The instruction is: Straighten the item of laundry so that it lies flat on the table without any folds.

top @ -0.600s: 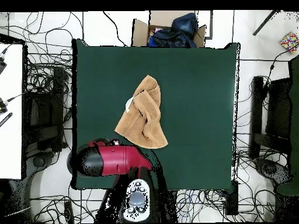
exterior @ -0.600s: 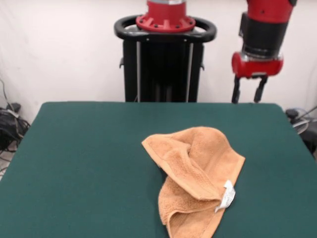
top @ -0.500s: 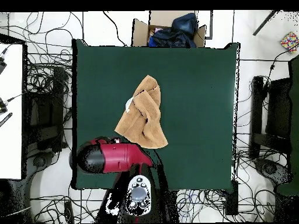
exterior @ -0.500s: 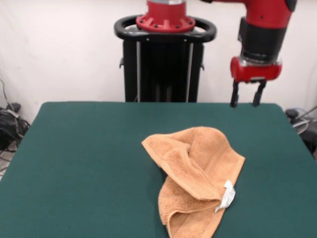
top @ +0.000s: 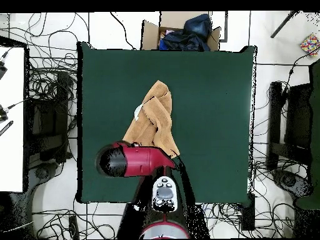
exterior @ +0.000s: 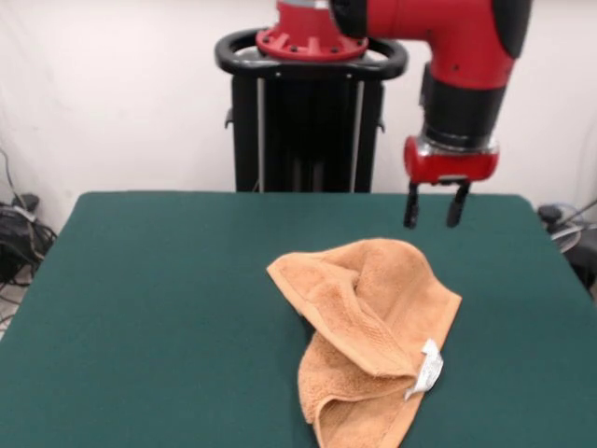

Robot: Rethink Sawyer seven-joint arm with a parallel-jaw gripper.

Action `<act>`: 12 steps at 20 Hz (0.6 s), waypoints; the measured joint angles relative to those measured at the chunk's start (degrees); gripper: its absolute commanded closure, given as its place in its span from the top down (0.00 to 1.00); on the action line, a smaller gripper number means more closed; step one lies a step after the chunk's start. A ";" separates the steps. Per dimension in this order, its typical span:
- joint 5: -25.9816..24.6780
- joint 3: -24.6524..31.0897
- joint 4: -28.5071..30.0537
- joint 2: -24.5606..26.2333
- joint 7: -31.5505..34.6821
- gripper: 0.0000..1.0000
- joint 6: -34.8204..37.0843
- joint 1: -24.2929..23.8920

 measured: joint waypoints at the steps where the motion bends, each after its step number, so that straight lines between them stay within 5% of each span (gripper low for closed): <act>1: -0.24 0.02 -0.76 0.37 0.00 1.00 0.00 -0.79; 12: -2.04 0.22 -10.53 3.20 0.00 1.00 2.64 -6.61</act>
